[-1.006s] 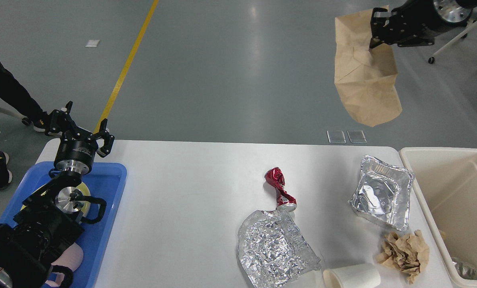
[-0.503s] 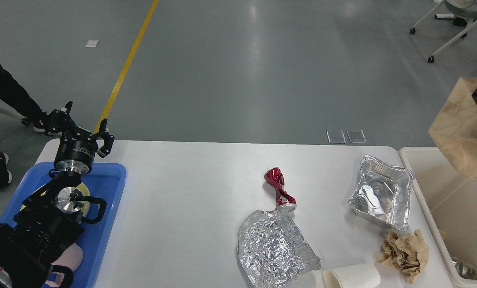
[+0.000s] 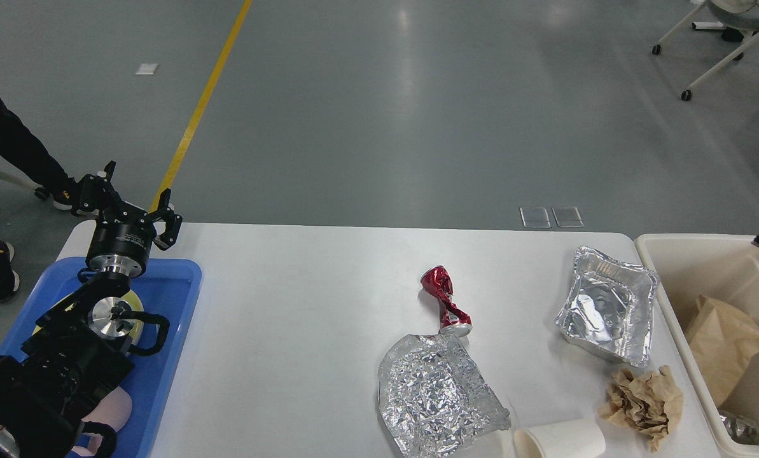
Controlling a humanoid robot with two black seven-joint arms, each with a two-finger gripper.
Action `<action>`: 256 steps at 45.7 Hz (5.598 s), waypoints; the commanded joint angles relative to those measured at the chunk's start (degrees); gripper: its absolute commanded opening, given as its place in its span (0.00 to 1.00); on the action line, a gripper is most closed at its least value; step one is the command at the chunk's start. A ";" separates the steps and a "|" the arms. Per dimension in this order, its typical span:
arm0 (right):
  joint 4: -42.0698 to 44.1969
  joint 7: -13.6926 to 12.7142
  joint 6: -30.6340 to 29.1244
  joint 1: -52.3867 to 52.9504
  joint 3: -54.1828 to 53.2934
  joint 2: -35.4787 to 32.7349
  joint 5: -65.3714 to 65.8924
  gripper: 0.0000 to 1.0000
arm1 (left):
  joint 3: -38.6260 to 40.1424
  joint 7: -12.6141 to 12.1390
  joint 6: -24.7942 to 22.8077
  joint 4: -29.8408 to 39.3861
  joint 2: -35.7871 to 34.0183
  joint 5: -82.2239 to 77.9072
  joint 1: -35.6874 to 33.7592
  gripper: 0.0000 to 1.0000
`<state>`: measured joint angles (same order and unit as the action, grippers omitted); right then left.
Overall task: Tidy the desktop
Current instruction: 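Carry the paper bag over the white bin and drop it, then move the right gripper back down to the foil tray, then grasp the foil tray edge with the right gripper and lift, then carry the foil tray over the white bin and drop it, then move the right gripper over the red candy wrapper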
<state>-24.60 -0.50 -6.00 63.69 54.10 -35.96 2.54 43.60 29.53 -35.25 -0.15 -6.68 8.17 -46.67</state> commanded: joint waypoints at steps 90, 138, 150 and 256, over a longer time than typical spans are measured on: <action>1.30 -0.21 -7.02 -9.11 -0.83 16.18 0.01 1.00 | 0.00 0.00 0.00 0.06 0.00 0.00 0.00 0.96; -14.42 -0.29 -6.31 6.26 -8.22 8.54 0.19 0.00 | 0.00 0.00 0.00 0.06 0.00 0.00 0.00 0.96; -20.75 -0.29 -14.38 19.44 -8.22 1.25 0.27 0.00 | 0.00 0.00 0.00 0.06 0.00 0.00 0.00 0.96; -8.60 0.32 -0.68 16.10 2.15 25.85 4.49 1.00 | 0.00 0.00 0.00 0.06 0.00 0.00 0.00 0.96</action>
<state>-23.46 -0.24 -4.94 72.82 55.08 -12.21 5.70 43.60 29.53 -35.25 -0.15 -6.66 8.18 -46.67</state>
